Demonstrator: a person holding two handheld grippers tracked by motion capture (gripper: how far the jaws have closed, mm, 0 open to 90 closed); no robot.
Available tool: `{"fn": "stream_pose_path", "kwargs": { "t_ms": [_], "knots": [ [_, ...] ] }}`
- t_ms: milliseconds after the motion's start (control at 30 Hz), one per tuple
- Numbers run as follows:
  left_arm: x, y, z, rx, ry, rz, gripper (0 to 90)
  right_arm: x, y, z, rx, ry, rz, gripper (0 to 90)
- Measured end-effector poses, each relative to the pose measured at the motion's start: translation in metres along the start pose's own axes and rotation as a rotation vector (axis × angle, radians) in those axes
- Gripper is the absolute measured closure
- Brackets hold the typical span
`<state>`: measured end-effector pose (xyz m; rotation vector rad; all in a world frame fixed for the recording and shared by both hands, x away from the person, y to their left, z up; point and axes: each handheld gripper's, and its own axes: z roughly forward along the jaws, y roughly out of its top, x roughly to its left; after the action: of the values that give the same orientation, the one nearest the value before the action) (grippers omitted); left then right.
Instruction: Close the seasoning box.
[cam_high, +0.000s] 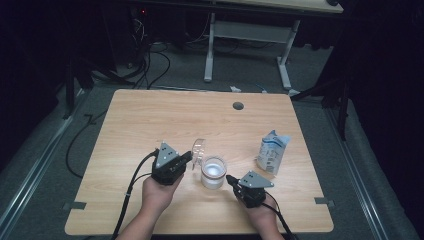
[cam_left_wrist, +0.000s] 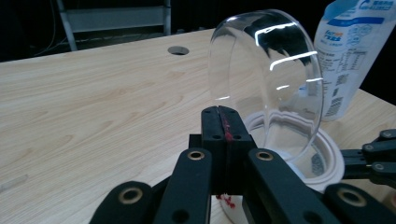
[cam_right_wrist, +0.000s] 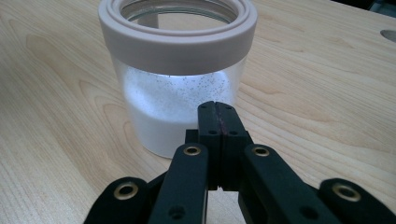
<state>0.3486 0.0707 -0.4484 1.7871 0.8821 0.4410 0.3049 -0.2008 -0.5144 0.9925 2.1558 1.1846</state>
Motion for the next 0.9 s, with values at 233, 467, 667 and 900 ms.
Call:
{"fn": "stream_pose_path", "kwargs": {
  "t_ms": [233, 467, 667, 900],
  "knots": [
    [-0.012, 0.0, 0.002, -0.001, -0.024, 0.028, 89.7, 0.001, 0.0, 0.0, 0.002, 0.001, 0.001, 90.0],
    [-0.004, -0.015, 0.003, 0.029, -0.005, 0.008, 89.7, -0.002, -0.001, -0.002, 0.001, -0.003, 0.007, 90.0],
    [-0.001, -0.043, 0.009, 0.089, -0.007, -0.012, 89.6, -0.003, -0.002, -0.003, 0.001, -0.007, 0.013, 90.0],
    [-0.002, -0.058, 0.015, 0.122, -0.001, -0.02, 89.7, -0.003, -0.003, -0.002, 0.007, -0.002, 0.014, 90.0]
  ]
}}
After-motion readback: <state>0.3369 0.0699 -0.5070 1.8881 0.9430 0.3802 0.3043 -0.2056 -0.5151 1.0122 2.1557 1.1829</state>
